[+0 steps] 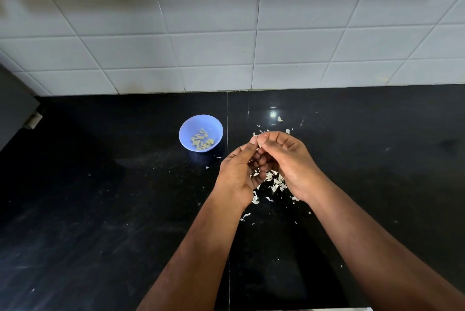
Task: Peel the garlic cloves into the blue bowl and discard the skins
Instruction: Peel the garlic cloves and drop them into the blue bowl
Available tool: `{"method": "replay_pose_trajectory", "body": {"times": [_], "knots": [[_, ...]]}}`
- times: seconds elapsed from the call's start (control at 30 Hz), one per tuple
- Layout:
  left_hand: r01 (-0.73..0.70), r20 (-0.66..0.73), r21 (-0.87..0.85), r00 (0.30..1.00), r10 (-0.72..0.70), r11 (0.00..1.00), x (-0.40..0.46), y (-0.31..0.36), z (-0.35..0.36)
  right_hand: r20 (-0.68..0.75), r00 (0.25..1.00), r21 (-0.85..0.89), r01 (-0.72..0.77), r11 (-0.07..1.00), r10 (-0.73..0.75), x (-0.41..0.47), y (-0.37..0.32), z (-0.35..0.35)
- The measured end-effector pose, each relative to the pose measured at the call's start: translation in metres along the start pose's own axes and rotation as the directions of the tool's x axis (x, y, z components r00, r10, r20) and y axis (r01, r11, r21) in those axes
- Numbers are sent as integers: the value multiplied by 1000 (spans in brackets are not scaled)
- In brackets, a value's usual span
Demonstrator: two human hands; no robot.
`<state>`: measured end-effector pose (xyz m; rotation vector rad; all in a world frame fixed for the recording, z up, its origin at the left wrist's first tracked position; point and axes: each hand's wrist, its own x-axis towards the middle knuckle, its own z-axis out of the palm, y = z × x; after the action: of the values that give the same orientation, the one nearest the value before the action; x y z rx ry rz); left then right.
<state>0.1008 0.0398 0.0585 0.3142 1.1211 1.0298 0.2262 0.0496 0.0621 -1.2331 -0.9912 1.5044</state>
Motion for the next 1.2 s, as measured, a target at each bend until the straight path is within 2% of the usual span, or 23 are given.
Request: {"method": "replay_pose_trajectory", "body": {"times": [0.2,0.33,0.47,0.6,0.67,0.77,0.87,0.97,1.07,1.2], "knots": [[-21,-122,-5,992,20,1000,2,3,-5,-68,997,110,-27,994,35,2,-3,-3],[-104,-191,315,967,170,943,4,6,-18,-120,992,123,-31,992,46,10,-2,-11],[-171,-151,653,925,349,738,2,11,-39,-164,985,69,-34,997,45,20,1,-11],[-82,-138,888,891,433,452,-1,18,-57,-172,985,-99,-44,994,26,35,5,3],[-36,-147,922,889,433,386,-3,22,-64,-98,995,-170,-34,985,17,42,4,21],[-10,-146,935,901,410,355,-4,22,-74,-6,1000,-276,24,961,-27,52,1,55],[-21,-129,945,893,431,328,-5,24,-84,29,997,-354,80,932,-74,68,-1,88],[-18,-119,959,879,462,281,-6,27,-87,52,997,-460,74,885,-56,78,2,107],[-5,-145,953,870,470,303,-4,27,-81,32,997,-532,73,844,-66,78,3,94],[-10,-148,949,869,472,316,1,20,-65,-104,989,-594,25,804,-107,61,-6,38]]}}
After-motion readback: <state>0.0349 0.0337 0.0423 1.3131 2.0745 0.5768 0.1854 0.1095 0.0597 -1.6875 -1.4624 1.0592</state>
